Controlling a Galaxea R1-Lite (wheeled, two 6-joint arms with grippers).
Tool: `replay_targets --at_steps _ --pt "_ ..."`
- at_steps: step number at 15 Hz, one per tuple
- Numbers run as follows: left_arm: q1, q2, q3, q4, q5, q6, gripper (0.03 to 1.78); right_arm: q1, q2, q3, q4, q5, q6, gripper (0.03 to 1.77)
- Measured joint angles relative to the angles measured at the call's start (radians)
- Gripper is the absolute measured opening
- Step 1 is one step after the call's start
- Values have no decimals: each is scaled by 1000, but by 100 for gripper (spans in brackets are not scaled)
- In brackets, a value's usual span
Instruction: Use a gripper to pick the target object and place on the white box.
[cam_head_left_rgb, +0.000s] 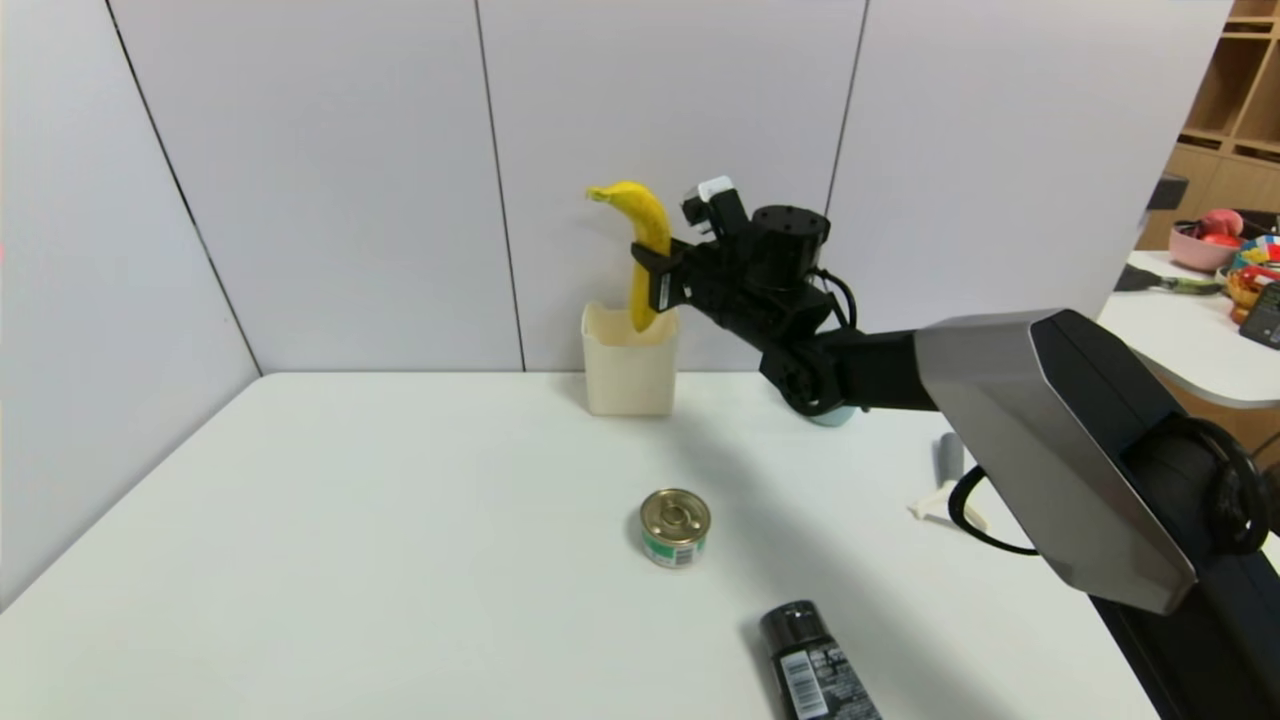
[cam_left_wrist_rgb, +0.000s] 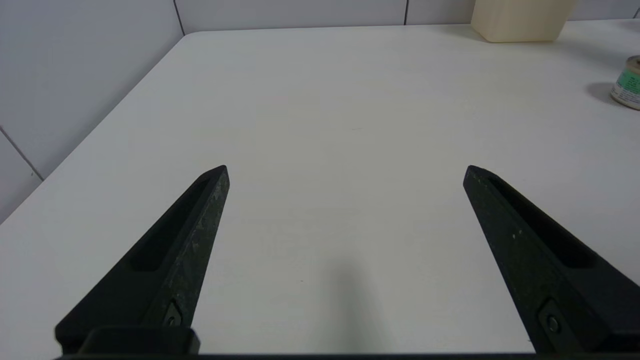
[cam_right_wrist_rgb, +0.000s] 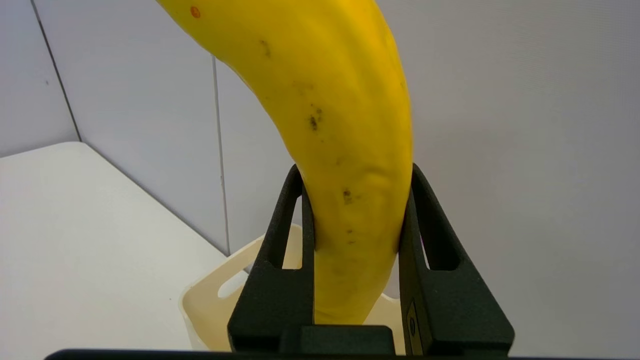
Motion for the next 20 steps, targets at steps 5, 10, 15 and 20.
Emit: replay_targets --at_steps 5,10,15,20 --pt "0 0 0 0 0 0 169 -2 3 0 0 -1 -2 85" --pt "0 0 0 0 0 0 169 10 1 1 -1 0 -5 126" --pt "0 0 0 0 1 0 169 24 -12 1 -4 0 -10 147" --pt "0 0 0 0 0 0 169 23 -124 2 1 26 -67 158"
